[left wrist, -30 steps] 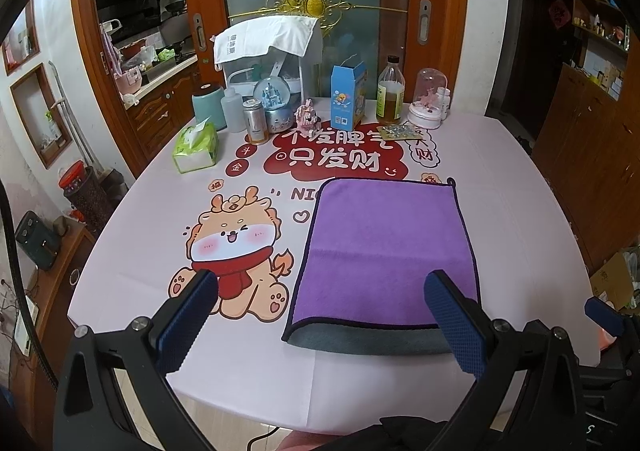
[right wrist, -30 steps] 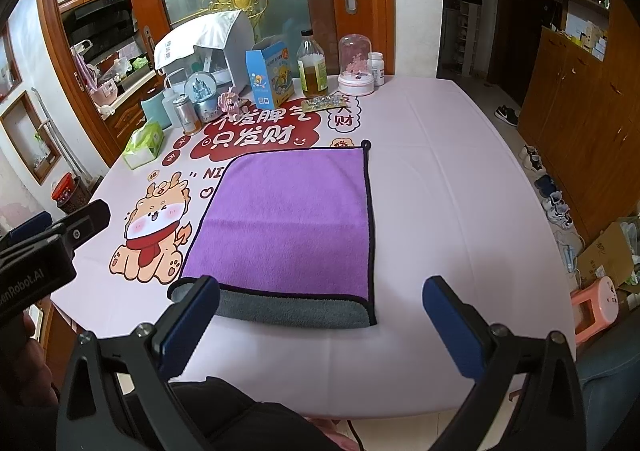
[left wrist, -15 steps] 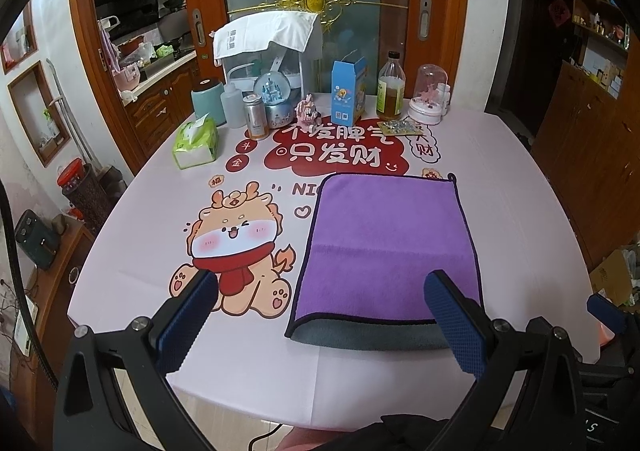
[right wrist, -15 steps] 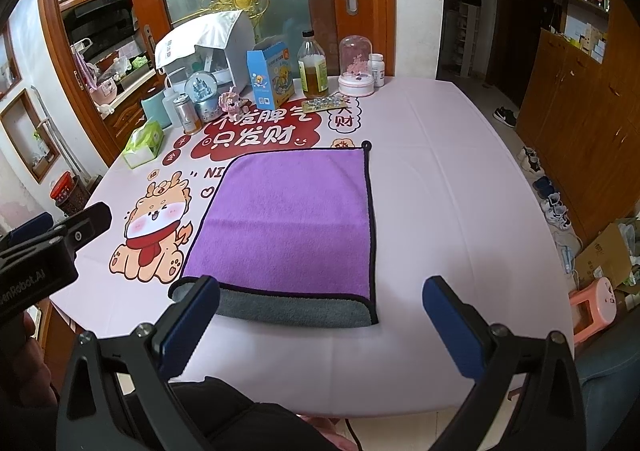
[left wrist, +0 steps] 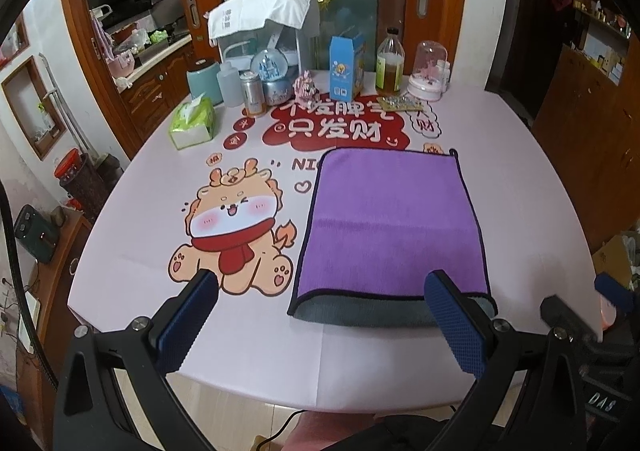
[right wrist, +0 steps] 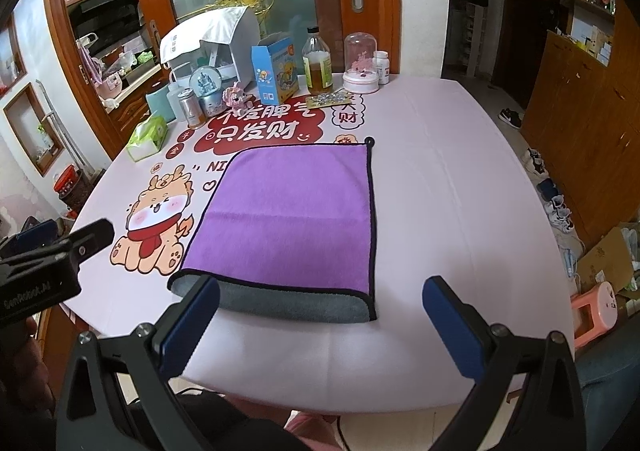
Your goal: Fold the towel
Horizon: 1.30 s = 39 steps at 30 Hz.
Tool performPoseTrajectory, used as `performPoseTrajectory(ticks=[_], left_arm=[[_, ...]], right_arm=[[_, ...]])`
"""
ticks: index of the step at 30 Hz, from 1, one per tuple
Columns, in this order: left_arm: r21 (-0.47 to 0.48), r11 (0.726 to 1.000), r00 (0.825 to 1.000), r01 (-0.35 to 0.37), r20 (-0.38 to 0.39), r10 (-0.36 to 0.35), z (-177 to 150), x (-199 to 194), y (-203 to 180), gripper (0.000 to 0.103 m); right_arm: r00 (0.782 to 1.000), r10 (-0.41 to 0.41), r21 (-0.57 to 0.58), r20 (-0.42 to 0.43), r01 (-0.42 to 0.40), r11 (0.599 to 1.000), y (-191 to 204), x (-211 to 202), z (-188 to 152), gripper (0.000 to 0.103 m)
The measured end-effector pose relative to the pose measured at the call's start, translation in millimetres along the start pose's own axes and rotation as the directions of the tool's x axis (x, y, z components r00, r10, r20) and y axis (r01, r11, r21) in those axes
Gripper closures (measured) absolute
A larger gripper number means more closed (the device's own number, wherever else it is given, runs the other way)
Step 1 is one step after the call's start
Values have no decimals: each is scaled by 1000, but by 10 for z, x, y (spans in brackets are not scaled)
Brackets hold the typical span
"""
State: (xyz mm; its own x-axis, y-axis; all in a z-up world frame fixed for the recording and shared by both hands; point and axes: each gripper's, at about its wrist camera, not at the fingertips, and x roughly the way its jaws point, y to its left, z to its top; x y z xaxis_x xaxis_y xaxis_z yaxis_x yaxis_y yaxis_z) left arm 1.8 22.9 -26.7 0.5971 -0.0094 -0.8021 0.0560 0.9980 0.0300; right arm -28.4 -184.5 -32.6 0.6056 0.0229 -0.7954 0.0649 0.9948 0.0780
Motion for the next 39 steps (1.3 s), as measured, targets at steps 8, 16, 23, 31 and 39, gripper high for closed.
performPoseTrajectory(ticks=[8,16,23,31,39], left_arm=[[32,999,998,26,-66,-24,-10,219,45,1],[101,995,994,0,-106,10,29,542,78,1],[147,989,988,18,-153,5,38,858,102,1],[171,982,969,80,-243,-36,33,1267,124,1],[146,978,926,148,-367,-86,-39,1664,198,1]], right_arm=[[1000,23,5,9,-23,1000,-131,88,19,1],[1000,13,-51,2,-13,999,-261,284,13,1],[999,50,-112,-14,-51,992,-380,526,-38,2],[993,91,-102,-69,-98,990,-448,871,-152,7],[978,122,-99,-169,-140,985,-407,1248,-264,16]])
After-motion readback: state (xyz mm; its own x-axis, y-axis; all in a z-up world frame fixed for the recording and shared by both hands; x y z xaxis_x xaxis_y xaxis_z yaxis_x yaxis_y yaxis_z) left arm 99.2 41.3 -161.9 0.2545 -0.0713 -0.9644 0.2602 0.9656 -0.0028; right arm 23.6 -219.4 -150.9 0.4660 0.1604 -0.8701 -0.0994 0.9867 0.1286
